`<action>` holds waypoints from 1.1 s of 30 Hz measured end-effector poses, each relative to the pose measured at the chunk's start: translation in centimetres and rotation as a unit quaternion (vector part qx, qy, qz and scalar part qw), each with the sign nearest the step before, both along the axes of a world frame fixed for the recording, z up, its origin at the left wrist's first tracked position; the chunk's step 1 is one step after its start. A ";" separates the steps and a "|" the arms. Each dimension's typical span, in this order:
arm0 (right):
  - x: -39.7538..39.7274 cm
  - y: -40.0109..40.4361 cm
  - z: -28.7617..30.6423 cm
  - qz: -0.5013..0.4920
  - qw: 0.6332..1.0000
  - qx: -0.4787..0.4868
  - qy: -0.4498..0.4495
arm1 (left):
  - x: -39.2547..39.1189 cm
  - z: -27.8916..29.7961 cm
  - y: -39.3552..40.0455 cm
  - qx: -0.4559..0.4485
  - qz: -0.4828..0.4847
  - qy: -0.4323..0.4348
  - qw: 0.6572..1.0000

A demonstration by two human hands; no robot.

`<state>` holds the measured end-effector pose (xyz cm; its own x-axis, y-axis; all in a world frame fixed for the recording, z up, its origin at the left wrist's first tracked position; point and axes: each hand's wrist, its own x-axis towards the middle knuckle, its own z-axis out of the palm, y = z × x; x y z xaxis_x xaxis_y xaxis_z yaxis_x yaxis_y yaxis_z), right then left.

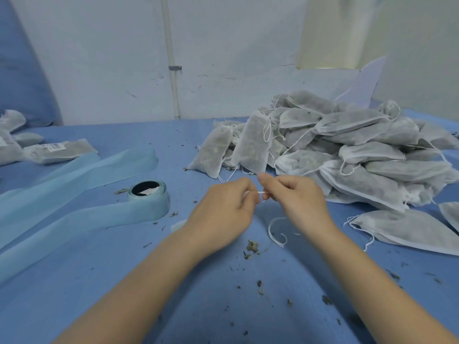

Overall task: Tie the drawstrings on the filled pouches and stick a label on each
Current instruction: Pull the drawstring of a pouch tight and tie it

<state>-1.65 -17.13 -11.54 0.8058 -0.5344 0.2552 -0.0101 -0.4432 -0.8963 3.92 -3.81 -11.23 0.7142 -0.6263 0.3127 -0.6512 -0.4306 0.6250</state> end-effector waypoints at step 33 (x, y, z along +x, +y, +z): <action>0.8 1.9 -0.9 0.157 0.981 0.101 0.048 | -0.1 -1.6 -0.4 -0.225 0.126 0.080 0.963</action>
<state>-0.89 -15.25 -12.47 0.9542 -0.2870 0.0846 0.0104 -0.2507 -0.9680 3.82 -4.19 -12.83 0.8868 -0.2547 0.3858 -0.4423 -0.2248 0.8683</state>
